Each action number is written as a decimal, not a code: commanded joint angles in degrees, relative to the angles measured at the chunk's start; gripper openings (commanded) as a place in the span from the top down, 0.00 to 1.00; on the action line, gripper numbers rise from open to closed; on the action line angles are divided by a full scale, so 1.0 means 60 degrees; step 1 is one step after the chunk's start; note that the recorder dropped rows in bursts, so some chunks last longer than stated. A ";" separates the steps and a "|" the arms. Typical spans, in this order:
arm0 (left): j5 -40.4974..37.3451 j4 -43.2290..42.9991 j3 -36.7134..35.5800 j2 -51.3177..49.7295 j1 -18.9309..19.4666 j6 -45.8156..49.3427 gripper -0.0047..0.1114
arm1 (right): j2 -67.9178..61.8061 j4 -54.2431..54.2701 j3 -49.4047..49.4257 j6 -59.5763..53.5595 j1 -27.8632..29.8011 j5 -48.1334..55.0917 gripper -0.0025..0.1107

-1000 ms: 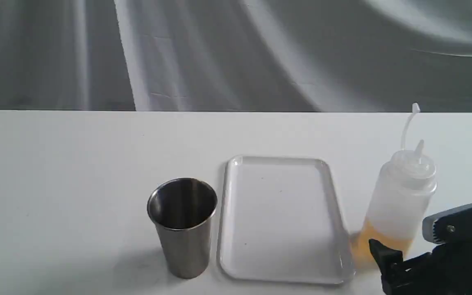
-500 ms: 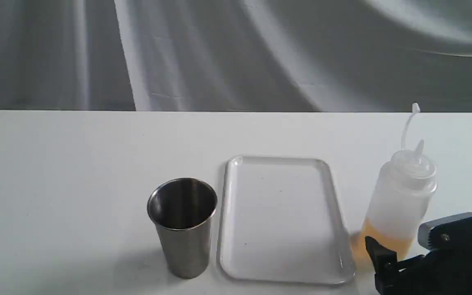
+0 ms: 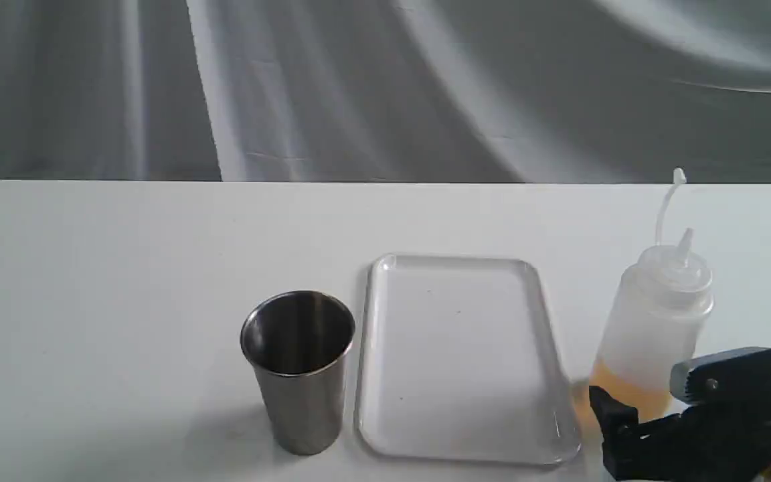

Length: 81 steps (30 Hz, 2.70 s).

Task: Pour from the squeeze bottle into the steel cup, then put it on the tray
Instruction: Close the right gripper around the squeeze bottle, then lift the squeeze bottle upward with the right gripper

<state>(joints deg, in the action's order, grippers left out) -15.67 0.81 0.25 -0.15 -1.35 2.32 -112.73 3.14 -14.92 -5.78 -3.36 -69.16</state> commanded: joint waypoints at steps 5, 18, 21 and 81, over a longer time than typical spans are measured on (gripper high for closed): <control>0.0072 0.0010 -0.0042 0.0024 0.0015 -0.0057 0.96 | -0.0335 0.0062 -0.0531 -0.0001 0.0008 -0.0134 0.05; 0.0072 0.0010 -0.0042 0.0024 0.0015 -0.0037 0.96 | -0.0778 0.0334 -0.1026 -0.0011 0.0008 -0.0134 0.05; 0.0072 0.0010 -0.0042 0.0024 0.0015 -0.0037 0.96 | -0.0917 0.0334 -0.1099 0.0004 0.0008 -0.0134 0.05; 0.0072 0.0010 -0.0042 0.0024 0.0015 -0.0037 0.96 | 0.6978 0.1054 -0.3176 -0.2168 0.0008 0.6907 0.98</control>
<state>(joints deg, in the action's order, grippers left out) -15.67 0.81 0.25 -0.15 -1.35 2.32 -73.12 9.15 -31.69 -17.01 -3.36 -30.38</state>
